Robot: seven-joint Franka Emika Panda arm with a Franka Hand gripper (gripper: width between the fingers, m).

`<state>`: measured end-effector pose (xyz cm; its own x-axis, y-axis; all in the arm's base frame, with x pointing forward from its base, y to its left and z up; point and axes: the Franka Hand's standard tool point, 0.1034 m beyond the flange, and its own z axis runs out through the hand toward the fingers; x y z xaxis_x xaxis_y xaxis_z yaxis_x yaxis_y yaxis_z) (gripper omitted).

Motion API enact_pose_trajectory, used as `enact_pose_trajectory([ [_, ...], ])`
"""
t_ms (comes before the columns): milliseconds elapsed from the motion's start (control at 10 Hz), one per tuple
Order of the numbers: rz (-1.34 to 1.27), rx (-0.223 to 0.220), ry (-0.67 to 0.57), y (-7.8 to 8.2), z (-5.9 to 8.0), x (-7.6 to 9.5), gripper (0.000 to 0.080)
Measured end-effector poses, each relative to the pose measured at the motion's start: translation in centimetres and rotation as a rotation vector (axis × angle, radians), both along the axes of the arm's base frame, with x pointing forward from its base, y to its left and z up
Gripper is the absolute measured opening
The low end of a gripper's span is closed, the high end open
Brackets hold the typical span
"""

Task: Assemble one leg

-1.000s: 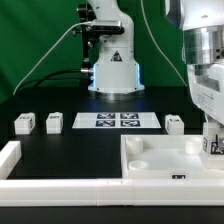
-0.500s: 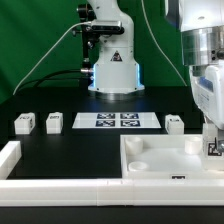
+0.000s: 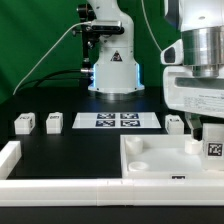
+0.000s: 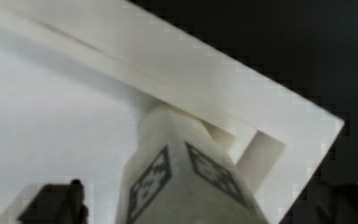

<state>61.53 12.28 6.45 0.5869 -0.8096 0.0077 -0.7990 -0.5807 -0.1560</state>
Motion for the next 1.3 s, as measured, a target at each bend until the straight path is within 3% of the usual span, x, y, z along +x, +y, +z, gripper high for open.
enact_pose_trajectory([
  [700, 0.759, -0.118, -0.059, -0.5, -0.01, 0.11, 0.0649],
  [1300, 0.777, -0.12, -0.061, -0.48, -0.01, 0.11, 0.0624],
])
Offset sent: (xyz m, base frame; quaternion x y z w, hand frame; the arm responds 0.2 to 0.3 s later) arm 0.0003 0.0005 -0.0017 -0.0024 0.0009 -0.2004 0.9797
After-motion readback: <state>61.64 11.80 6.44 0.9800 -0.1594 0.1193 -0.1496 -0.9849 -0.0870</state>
